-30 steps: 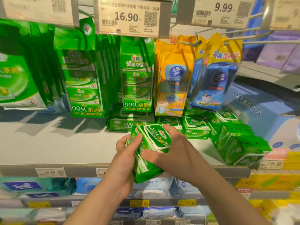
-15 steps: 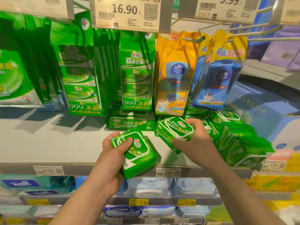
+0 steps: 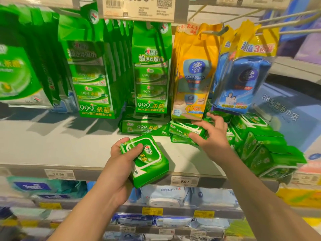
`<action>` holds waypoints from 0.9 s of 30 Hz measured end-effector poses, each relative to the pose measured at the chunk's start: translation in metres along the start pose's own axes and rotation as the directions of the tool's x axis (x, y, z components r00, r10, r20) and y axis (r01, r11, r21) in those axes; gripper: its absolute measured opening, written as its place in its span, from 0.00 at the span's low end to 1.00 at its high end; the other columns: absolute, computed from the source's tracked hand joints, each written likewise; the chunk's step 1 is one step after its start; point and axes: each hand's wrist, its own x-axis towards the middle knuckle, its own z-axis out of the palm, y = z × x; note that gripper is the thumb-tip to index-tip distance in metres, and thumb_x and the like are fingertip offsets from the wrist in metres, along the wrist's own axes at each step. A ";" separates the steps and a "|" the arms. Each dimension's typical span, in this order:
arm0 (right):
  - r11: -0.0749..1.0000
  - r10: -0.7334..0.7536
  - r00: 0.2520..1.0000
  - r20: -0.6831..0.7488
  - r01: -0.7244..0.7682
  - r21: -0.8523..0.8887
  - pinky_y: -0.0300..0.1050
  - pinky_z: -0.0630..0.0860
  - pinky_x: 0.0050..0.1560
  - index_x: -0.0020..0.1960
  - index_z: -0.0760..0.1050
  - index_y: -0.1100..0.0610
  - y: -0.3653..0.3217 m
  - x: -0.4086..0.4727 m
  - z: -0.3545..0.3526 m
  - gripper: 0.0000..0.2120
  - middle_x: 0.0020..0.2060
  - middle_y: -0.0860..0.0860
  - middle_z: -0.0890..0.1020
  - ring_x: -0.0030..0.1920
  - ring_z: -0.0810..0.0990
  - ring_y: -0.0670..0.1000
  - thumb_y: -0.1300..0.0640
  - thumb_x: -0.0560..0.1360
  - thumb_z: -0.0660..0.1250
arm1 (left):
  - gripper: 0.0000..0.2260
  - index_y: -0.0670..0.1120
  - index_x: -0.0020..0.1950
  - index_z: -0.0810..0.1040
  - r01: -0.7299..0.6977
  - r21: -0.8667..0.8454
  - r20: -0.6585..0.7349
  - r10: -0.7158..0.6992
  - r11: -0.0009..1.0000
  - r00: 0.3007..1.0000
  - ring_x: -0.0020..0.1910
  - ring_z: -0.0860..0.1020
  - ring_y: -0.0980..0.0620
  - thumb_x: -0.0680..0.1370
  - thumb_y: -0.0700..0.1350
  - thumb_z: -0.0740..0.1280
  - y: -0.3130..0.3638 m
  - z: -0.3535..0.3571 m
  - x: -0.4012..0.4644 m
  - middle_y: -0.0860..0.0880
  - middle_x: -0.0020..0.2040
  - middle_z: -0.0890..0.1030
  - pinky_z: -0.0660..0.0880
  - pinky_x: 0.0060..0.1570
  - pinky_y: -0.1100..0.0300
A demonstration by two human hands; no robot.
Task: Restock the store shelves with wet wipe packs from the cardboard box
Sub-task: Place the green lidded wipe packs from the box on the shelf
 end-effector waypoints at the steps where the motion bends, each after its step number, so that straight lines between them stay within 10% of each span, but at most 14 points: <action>1: 0.999 0.000 0.998 -0.058 -0.002 -0.038 0.47 0.59 0.71 0.60 0.81 0.47 0.002 0.002 0.003 0.16 0.63 0.49 0.64 0.68 0.62 0.52 0.47 0.74 0.76 | 0.20 0.57 0.67 0.71 -0.001 0.000 0.000 0.001 1.000 1.000 0.49 0.86 0.42 0.80 0.40 0.70 0.000 0.000 0.000 0.44 0.54 0.87 0.83 0.41 0.47; 7: 0.999 0.048 0.984 -0.169 -0.045 0.025 0.40 0.66 0.54 0.69 0.76 0.57 0.005 0.011 0.015 0.19 0.54 0.54 0.68 0.51 0.72 0.52 0.54 0.79 0.71 | 0.19 0.57 0.66 0.72 -0.008 0.014 0.005 0.008 1.000 1.000 0.47 0.86 0.42 0.80 0.39 0.69 -0.001 -0.002 -0.002 0.45 0.50 0.88 0.82 0.45 0.45; 24: 0.983 0.141 0.927 -0.347 -0.089 0.164 0.57 0.69 0.66 0.64 0.76 0.56 0.000 -0.016 0.016 0.18 0.54 0.53 0.76 0.59 0.71 0.54 0.47 0.78 0.69 | 0.19 0.59 0.65 0.72 0.016 -0.002 0.060 -0.016 1.000 0.998 0.42 0.87 0.45 0.81 0.39 0.68 -0.013 0.019 0.000 0.46 0.47 0.88 0.82 0.42 0.42; 27: 0.888 0.333 0.930 -0.156 -0.253 0.384 0.55 0.76 0.56 0.57 0.77 0.55 -0.013 -0.039 0.005 0.14 0.43 0.50 0.82 0.49 0.80 0.53 0.46 0.77 0.67 | 0.23 0.56 0.70 0.69 0.012 -0.001 0.058 -0.012 1.000 0.998 0.46 0.87 0.43 0.79 0.39 0.70 -0.018 0.026 0.004 0.45 0.49 0.88 0.81 0.47 0.33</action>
